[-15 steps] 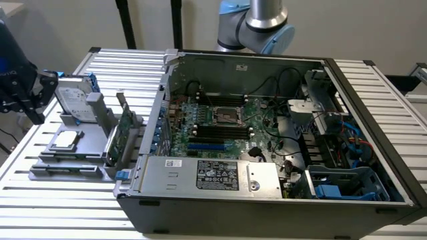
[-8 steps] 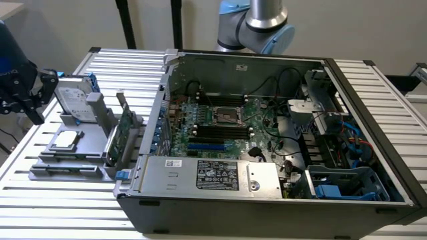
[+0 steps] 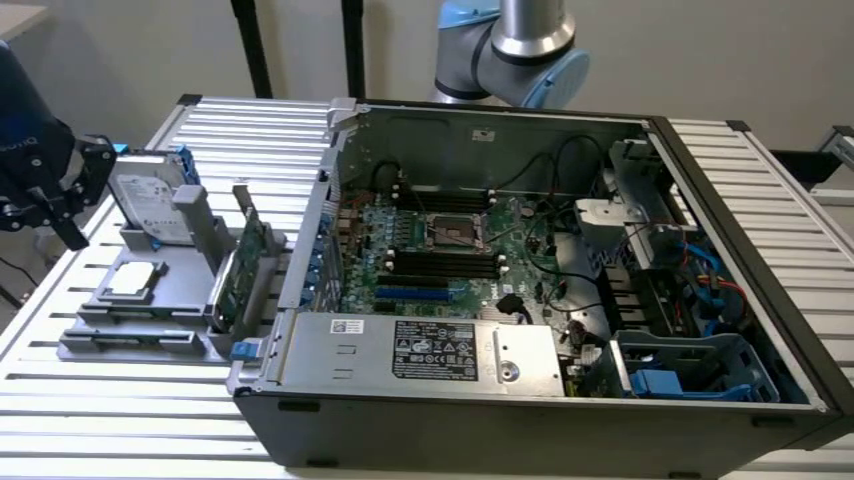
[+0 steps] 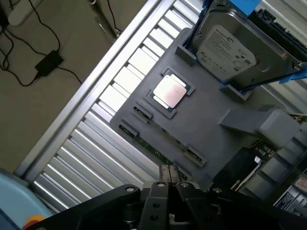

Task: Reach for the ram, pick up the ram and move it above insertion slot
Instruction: 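Pick up the ram and move it above insertion slot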

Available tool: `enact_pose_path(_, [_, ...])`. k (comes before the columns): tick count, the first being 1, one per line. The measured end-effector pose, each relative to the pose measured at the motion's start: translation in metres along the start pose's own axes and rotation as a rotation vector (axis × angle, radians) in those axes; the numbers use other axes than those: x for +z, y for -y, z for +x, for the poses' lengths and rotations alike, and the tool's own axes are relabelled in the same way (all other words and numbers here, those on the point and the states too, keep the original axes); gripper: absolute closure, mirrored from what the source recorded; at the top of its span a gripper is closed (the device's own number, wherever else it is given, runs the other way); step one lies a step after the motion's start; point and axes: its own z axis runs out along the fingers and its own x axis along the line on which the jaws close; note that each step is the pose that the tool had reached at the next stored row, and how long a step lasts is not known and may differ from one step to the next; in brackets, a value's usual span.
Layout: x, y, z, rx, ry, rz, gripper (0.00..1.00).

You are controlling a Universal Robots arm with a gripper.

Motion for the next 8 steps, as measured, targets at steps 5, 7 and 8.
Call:
enact_pose_path(5, [0.0,0.0,0.0,-0.092,-0.0023,0.0018,0.89])
enact_pose_path(7, [0.0,0.0,0.0,-0.128,-0.0032,0.0025,0.89])
enact_pose_path(8, [0.0,0.0,0.0,-0.146,-0.0037,0.0029,0.89])
